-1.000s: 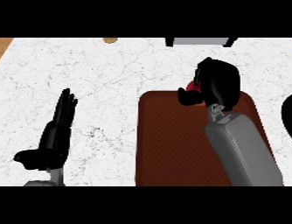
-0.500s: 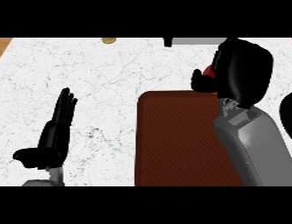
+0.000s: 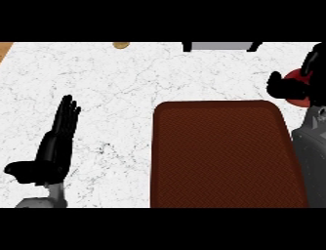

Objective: Pick the pear from the tray and place it in the pot

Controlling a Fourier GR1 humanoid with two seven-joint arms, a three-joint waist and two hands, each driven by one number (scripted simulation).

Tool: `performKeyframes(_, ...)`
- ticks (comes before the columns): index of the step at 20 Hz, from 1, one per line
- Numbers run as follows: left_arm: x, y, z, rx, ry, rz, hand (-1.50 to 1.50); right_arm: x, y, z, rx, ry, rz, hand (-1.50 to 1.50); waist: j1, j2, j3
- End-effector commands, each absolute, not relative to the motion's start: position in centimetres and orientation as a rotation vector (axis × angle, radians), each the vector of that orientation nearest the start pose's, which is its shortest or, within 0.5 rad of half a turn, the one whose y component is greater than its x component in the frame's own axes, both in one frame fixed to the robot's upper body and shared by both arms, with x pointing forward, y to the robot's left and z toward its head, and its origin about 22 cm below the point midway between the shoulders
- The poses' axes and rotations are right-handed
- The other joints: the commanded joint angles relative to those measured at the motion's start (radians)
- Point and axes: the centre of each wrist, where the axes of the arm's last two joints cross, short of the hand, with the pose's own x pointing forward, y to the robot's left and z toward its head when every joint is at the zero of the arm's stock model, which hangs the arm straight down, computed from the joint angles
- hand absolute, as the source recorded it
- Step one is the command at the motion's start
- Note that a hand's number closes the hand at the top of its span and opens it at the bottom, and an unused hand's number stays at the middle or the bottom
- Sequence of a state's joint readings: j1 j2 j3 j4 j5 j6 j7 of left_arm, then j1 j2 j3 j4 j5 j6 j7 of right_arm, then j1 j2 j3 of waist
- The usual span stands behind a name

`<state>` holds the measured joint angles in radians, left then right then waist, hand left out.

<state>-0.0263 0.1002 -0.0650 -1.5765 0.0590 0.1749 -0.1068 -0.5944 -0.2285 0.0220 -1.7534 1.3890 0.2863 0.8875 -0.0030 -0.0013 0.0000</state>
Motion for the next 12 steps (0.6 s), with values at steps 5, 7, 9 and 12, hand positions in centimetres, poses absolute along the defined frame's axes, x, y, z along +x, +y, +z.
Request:
performKeyframes(5,22.8,22.9,-1.2,0.109,-1.715,0.039,0.00,31.5,-29.3,21.4,-1.667,-0.981,0.355,1.50,0.006,0.002,0.000)
performKeyframes(7,23.8,22.9,1.0,0.094,-1.699,0.027,0.00,30.5,-30.5,19.8,-1.688,-0.981,0.344,1.50,0.004,0.001,0.000)
performKeyframes(9,25.7,22.4,0.1,0.106,-1.700,0.048,0.00,30.6,-33.2,21.3,-1.684,-0.964,0.360,1.50,0.000,0.003,0.000)
performKeyframes(12,24.2,23.6,0.1,0.121,-1.697,0.066,0.00,28.7,-37.3,20.1,-1.650,-0.957,0.355,1.50,0.000,0.001,0.000)
